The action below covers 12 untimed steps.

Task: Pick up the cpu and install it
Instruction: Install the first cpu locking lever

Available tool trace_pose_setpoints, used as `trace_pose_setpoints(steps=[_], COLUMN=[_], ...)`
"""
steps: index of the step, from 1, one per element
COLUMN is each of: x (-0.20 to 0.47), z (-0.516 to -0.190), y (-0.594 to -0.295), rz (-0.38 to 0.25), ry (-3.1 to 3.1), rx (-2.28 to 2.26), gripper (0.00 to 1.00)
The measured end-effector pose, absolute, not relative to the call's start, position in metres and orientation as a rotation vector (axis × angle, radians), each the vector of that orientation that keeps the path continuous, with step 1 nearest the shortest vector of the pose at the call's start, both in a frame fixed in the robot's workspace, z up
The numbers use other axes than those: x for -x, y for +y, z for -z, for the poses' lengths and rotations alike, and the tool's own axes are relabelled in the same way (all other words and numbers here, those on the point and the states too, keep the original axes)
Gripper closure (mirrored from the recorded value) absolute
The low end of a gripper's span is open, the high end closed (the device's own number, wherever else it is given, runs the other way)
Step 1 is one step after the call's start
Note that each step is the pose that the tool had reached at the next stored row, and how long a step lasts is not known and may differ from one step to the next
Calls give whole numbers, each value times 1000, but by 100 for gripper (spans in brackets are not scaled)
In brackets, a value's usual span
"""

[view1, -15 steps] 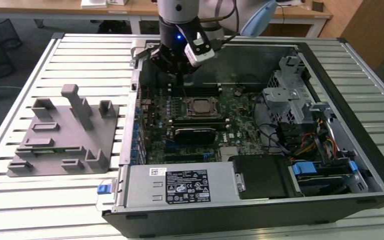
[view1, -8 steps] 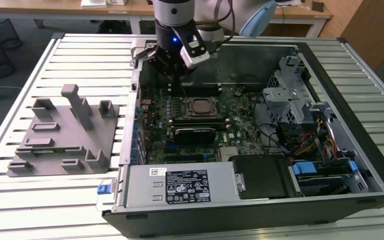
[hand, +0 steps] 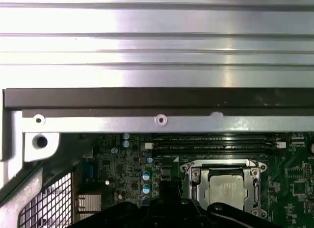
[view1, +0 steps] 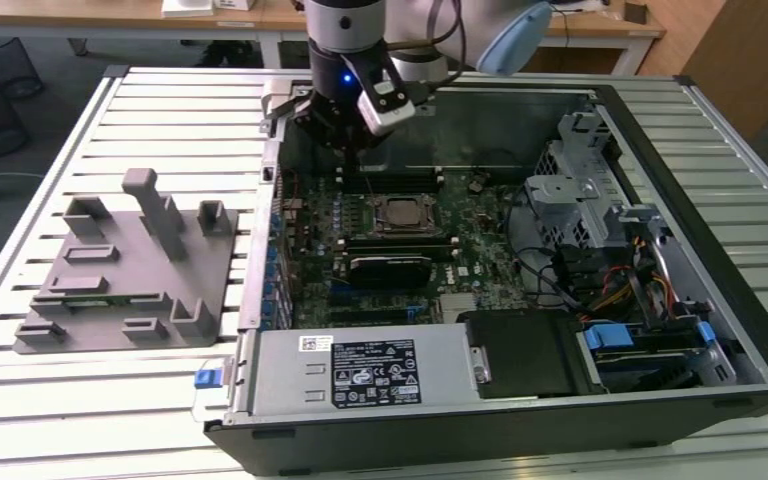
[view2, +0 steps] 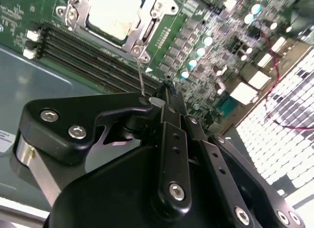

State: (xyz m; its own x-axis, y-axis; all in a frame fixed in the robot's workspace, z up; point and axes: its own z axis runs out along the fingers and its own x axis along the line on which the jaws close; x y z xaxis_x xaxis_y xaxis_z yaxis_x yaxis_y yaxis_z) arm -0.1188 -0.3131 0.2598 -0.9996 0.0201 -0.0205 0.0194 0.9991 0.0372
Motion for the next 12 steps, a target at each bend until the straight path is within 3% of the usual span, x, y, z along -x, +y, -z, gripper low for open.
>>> trace_pose_setpoints(steps=[12], x=[92], z=[-257], y=[-307], rz=[-58], ry=[3123], rx=[-31], gripper=[89])
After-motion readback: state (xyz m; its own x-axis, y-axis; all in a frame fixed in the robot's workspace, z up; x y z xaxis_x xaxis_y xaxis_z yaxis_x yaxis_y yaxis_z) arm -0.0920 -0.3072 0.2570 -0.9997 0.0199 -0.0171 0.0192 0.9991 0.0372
